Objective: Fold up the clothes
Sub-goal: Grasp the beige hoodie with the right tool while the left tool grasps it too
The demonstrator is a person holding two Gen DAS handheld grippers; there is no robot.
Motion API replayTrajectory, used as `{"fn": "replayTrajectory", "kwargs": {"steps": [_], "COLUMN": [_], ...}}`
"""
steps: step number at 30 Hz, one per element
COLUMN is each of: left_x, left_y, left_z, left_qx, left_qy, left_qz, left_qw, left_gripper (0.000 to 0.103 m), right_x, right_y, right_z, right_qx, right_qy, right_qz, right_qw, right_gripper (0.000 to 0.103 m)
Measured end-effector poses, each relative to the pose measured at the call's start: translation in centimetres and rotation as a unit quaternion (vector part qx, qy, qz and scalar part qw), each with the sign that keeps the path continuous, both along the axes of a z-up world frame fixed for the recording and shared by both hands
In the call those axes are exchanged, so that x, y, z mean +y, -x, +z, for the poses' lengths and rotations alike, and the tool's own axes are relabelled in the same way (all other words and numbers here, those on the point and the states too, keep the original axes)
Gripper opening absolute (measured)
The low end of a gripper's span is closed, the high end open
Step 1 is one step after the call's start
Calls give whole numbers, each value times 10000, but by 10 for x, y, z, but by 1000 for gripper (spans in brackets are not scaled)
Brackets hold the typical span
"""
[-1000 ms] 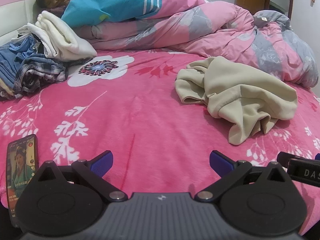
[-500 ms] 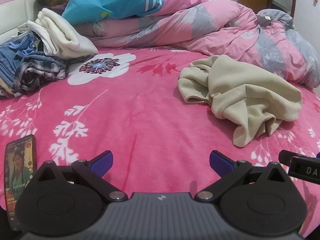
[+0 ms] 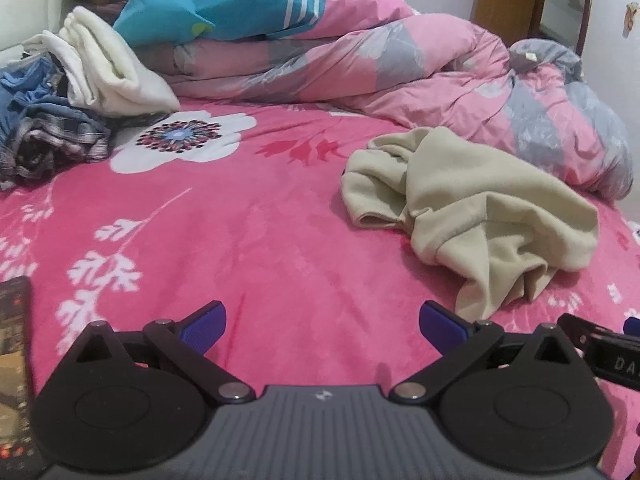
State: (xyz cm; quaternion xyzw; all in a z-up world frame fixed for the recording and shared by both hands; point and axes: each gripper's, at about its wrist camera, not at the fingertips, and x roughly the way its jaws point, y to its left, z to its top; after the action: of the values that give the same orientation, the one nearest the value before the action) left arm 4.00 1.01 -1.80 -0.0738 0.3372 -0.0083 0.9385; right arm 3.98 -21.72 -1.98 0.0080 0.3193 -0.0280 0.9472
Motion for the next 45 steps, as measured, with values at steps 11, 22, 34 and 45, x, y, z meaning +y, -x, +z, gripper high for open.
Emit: {"fn": "replayTrajectory", "kwargs": {"steps": [11, 22, 34, 45], "left_x": [-7, -11, -29, -27], "left_y": [-58, -156, -165, -69], "left_z": [-11, -22, -26, 44], "left_qx": [-421, -365, -356, -1410], "left_qy": [112, 215, 484, 732], "left_qz": [-416, -261, -568, -1108], "left_qw": [9982, 9988, 9966, 9811], "left_gripper": [103, 71, 15, 11], "right_x": [-26, 7, -4, -78], "right_y": [-22, -145, -162, -73], "right_z": [10, 38, 27, 76], "right_qx": [-1380, -1428, -577, -1489], "right_qy": [77, 208, 24, -232], "right_qz": [806, 1905, 1884, 1351], "right_qw": [9871, 9710, 9804, 9793], "right_gripper": [102, 102, 9, 6]}}
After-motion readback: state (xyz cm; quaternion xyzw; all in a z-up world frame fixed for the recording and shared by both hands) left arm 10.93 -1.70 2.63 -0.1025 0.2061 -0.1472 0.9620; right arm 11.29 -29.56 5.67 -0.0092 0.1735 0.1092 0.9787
